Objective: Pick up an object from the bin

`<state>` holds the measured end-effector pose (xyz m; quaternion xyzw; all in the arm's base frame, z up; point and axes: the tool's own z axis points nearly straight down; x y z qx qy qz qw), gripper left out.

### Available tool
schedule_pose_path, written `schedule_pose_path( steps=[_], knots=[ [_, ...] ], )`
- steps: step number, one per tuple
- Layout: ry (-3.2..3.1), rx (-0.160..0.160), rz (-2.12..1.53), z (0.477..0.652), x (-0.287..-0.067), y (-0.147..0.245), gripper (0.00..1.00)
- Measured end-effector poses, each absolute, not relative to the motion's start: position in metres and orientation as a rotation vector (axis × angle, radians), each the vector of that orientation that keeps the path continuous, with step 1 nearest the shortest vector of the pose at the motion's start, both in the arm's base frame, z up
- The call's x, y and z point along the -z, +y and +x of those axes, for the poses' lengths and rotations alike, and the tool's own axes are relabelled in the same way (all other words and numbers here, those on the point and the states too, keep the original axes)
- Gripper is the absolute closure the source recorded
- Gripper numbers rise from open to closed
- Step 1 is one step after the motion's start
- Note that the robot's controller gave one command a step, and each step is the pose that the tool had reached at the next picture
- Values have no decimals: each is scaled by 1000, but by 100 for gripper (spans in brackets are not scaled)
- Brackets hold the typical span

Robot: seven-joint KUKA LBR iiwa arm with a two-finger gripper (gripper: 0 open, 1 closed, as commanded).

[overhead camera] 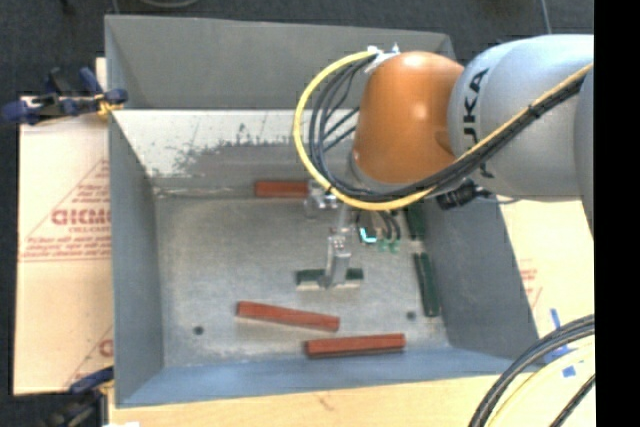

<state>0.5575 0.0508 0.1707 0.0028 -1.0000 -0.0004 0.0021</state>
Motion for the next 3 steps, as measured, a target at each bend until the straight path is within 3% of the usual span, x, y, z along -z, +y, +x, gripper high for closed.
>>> schedule_pose_path(
  steps=[1, 2, 3],
  knots=[
    [-3137, -3, 95, 560, -66, 14, 0],
    [-3144, 0, 94, 562, -71, 15, 100],
    [-3154, 0, 84, 592, -232, 34, 100]
  ],
)
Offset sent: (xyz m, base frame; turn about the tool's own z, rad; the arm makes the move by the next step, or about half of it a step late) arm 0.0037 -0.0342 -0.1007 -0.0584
